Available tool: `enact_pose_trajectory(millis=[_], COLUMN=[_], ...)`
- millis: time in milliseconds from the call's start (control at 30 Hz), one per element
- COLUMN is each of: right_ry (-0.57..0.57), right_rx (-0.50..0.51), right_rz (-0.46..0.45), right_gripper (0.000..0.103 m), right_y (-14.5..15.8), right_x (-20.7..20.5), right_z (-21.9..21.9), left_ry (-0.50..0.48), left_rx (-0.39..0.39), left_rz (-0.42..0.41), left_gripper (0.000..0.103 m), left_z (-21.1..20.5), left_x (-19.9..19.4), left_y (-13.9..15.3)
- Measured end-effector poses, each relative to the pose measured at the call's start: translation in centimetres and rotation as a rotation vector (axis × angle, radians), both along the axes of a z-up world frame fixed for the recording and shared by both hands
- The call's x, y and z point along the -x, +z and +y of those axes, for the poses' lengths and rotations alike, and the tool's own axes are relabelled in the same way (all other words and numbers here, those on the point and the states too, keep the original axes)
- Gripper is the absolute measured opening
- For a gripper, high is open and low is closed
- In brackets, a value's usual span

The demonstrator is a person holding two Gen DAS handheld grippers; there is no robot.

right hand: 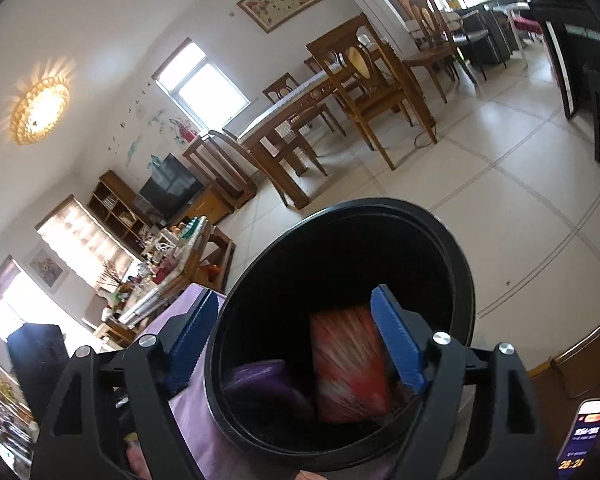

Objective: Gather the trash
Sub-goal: 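Carry the red milk box and purple spray bottle into the black bin and release, then grasp the white fluffy pom-pom with the right tool while the left tool grasps the green drink bag, then carry the pom-pom and green drink bag over the black bin and release both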

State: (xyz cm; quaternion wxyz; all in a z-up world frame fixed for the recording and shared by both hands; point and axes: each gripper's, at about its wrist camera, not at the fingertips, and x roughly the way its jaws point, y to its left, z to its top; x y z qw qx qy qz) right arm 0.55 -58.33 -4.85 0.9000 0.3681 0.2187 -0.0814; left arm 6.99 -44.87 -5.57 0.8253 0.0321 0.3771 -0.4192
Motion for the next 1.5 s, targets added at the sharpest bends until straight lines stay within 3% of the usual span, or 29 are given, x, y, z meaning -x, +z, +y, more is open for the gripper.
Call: enact_pose_trajectory(millis=[233,433,633,800,933,1133,1200,1233,1267,1333,1500], right_ry=[0.028,0.152,0.416,0.735,0.927,0.966,0.962,0.960,0.957,0.959,0.957], right_rx=[0.112,0.192,0.283,0.293,0.315,0.362,0.370,0.376,0.383,0.393,0.405], right_rz=[0.002,-0.004,0.017,0.037,0.080,0.170,0.192,0.206,0.217,0.235,0.218], right_gripper=[0.084,0.084,0.084,0.084,0.084,0.084,0.084,0.080,0.068,0.055,0.043], right_y=[1.9,3.4,4.1,3.5,2.3,0.1,-0.4,-0.7,-0.9,-1.5,-1.6], right_x=[-0.5,-1.8,-4.1,-4.9,-5.0,-4.5,-4.4,-4.4,-4.4,-4.2,-3.3], right_z=[2.6,6.3,14.2,22.8,29.3,33.4,33.5,33.7,33.7,33.8,34.2], left_ry=[0.038,0.112,0.277,0.320,0.298,0.221,0.207,0.206,0.212,0.215,0.225], left_rx=[0.017,0.051,-0.030,-0.142,-0.193,-0.227,-0.261,-0.266,-0.264,-0.254,-0.214], left_rz=[0.002,-0.024,-0.056,0.017,0.069,0.094,0.101,0.108,0.100,0.091,0.072], left_gripper=[0.088,0.088,0.088,0.088,0.084,0.071,0.059,0.056,0.049,0.043,0.036], left_z=[5.6,14.6,26.5,32.9,35.0,33.1,32.2,32.0,32.2,32.4,33.2], left_x=[2.5,5.4,7.5,8.0,9.1,9.3,8.8,8.7,8.8,8.8,9.0], left_y=[3.6,5.6,5.1,2.6,0.2,-1.8,-2.8,-3.1,-3.4,-3.5,-3.5])
